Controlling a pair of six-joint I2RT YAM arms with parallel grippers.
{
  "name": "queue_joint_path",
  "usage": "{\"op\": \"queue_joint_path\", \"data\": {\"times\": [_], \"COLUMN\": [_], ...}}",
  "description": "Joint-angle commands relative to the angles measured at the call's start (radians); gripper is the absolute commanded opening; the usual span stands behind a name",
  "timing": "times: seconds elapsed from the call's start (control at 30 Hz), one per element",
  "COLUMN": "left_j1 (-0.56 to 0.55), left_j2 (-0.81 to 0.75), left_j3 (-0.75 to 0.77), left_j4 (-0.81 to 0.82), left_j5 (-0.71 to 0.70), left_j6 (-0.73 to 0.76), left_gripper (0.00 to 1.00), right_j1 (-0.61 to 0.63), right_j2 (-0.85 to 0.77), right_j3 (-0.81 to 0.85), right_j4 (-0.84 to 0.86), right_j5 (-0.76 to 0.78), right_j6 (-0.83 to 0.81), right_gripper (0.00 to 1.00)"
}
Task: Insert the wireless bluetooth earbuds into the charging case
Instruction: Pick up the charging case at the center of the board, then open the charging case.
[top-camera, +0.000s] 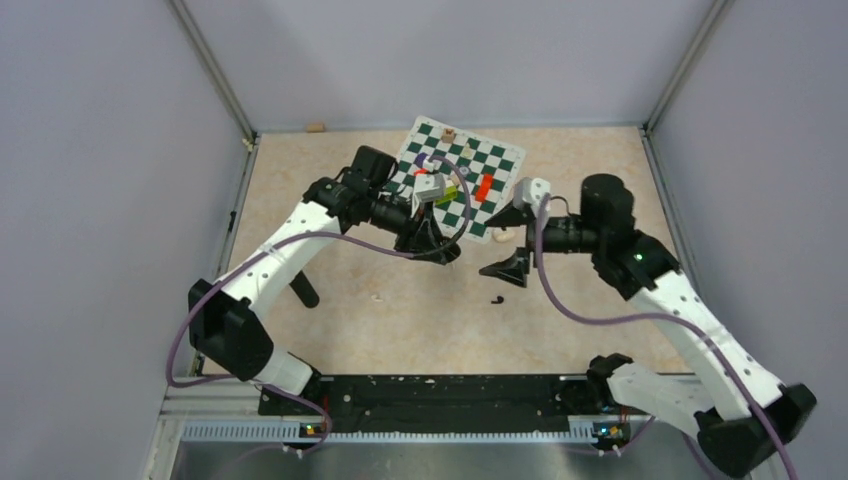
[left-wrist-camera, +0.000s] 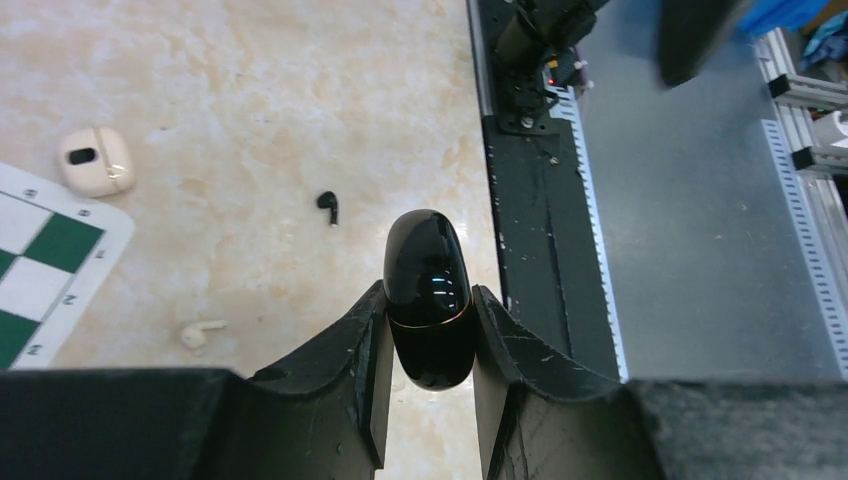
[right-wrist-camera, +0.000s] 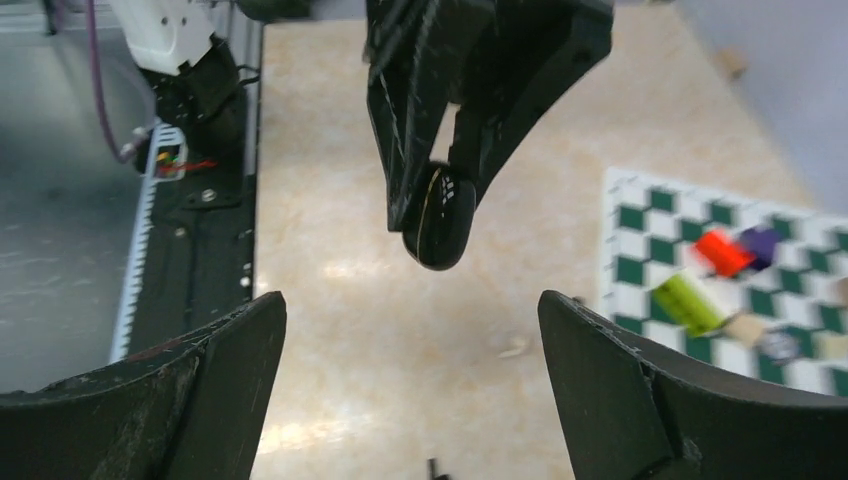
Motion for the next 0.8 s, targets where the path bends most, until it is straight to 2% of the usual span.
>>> {"op": "queue_joint_path", "data": {"times": [0.0, 0.23, 0.37, 0.53, 0.77], "left_j1": [-0.007, -0.026, -0.055, -0.093, -0.094], "left_j2": [-0.018, 0.006, 0.042, 0.066, 0.076], "left_j3": [-0.075, -0.09, -0.068, -0.06, -0.038], "left_j4": [0.062, 0.097, 0.09, 0.084, 0.089], "left_j5": [0.085, 0.119, 0.116, 0.102, 0.088], "left_j6": [0.035, 0.018, 0.009, 0.017, -0.006], "left_gripper": [0.18, 0.17, 0.15, 0.12, 0.1], "right_j1": [-0.019, -0.018, -0.018, -0.018, -0.018], "right_j2": [0.111, 0.13, 0.138, 0.204, 0.22], "right_j3": [-0.063, -0.174, -0.21, -0.203, -0.232], "right_j4": [0.1, 0.29, 0.367, 0.387, 0.41], "right_j5": [-0.158, -0.145, -0.197, -0.275, -0.276], "right_j6": [0.139, 0.266, 0.336, 0.438, 0.431], "right_gripper": [0.93, 0.81, 0.75, 0.69, 0.59]}}
